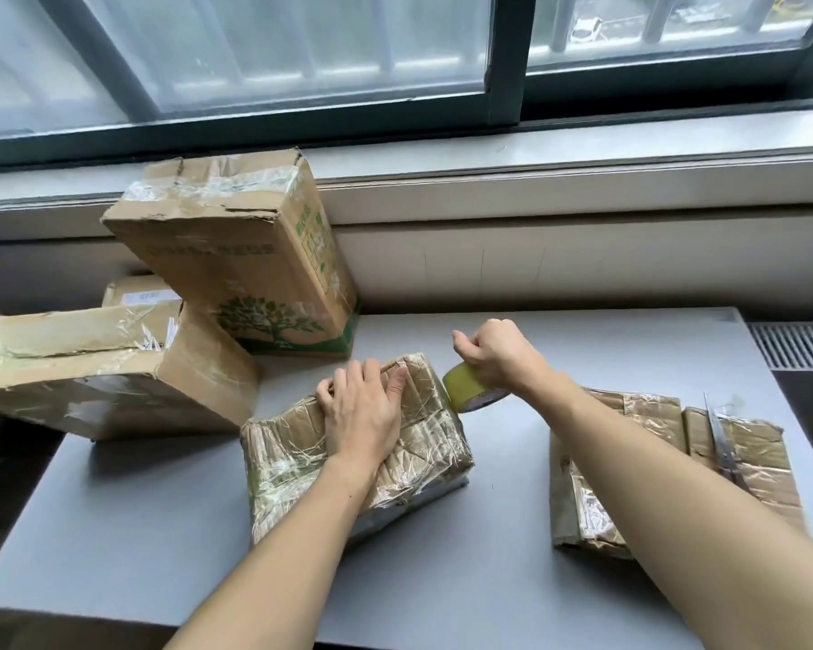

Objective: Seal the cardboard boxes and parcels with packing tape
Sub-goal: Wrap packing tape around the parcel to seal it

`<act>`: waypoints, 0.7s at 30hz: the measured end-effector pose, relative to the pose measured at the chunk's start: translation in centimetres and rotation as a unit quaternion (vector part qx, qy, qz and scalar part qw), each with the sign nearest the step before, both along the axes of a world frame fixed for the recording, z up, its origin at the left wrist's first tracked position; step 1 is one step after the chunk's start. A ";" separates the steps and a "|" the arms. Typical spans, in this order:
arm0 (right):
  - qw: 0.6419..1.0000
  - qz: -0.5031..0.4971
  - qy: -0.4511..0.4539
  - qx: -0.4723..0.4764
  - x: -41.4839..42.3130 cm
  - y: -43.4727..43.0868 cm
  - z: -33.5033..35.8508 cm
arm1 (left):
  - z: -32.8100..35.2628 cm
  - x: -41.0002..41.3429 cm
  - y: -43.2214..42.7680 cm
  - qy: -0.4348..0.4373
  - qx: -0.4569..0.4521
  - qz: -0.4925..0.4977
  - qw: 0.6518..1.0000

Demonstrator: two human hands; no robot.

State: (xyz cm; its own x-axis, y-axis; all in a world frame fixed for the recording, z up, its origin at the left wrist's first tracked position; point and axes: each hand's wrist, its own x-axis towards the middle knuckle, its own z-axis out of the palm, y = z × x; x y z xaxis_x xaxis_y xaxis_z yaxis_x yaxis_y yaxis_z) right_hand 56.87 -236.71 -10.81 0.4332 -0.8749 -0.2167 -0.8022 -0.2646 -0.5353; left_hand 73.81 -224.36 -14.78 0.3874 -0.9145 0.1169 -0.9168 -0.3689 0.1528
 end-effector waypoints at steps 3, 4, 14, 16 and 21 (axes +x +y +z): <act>0.999 -0.013 0.027 0.029 -0.1 -0.2 -2.0 | -0.1 0.1 0.2 0.001 0.006 -0.003 1.000; 0.999 -0.015 0.028 0.027 0.1 0.0 -2.2 | 0.0 0.1 0.1 0.003 0.011 -0.003 1.000; 0.995 -0.020 -0.028 0.089 0.6 1.0 -4.8 | 0.0 -5.2 -3.4 -0.045 0.013 -0.037 0.998; 0.995 -0.043 -0.037 0.082 -0.4 1.0 -5.5 | -0.4 -4.7 -3.8 -0.076 0.002 -0.063 0.995; 0.993 -0.067 -0.051 0.083 -0.9 1.7 -5.1 | -0.7 -2.1 -4.1 -0.083 -0.061 -0.160 0.982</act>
State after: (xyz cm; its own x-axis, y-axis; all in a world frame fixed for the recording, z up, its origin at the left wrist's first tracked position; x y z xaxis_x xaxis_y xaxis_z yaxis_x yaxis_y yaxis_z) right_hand 55.92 -234.97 -15.94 0.3421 -0.8824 -0.3230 -0.7633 -0.0605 -0.6432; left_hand 71.75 -228.42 -15.52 0.0493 -0.9613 0.2712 -0.9988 -0.0465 0.0166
